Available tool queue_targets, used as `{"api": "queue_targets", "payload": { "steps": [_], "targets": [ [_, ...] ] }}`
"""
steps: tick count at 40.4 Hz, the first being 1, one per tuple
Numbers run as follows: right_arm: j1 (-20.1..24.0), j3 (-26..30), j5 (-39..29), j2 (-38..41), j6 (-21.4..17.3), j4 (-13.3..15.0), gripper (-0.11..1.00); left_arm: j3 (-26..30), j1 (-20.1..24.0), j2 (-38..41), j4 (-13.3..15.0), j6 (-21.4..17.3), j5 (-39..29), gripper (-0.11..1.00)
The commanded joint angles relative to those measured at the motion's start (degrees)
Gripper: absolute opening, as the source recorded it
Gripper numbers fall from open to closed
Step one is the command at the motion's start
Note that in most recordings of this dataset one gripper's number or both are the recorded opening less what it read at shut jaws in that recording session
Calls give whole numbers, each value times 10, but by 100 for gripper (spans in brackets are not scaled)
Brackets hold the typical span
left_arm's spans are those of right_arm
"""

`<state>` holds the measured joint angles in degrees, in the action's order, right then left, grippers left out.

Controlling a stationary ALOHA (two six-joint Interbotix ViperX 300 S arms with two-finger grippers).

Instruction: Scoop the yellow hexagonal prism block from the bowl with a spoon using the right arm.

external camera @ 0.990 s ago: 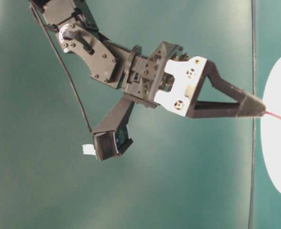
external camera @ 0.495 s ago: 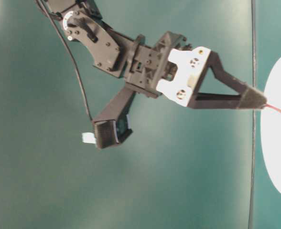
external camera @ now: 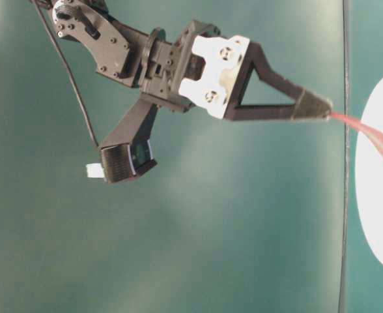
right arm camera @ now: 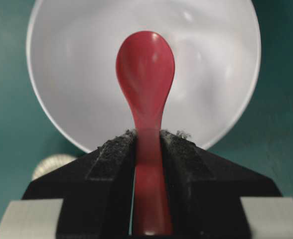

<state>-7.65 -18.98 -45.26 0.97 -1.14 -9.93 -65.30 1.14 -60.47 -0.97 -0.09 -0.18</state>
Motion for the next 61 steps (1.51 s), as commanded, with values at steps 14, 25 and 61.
{"api": "queue_targets", "payload": {
  "steps": [14, 25, 61],
  "targets": [
    [0, 4, -26, -2, -1, 9, 23, 11, 2, 3, -1, -1, 3, 2],
    [0, 4, -26, 15, -1, 10, 23, 11, 2, 3, -1, -1, 4, 2],
    [0, 10, 61, 37, 4, 7, 23, 11, 1, 2, -1, -1, 3, 2]
  ]
}}
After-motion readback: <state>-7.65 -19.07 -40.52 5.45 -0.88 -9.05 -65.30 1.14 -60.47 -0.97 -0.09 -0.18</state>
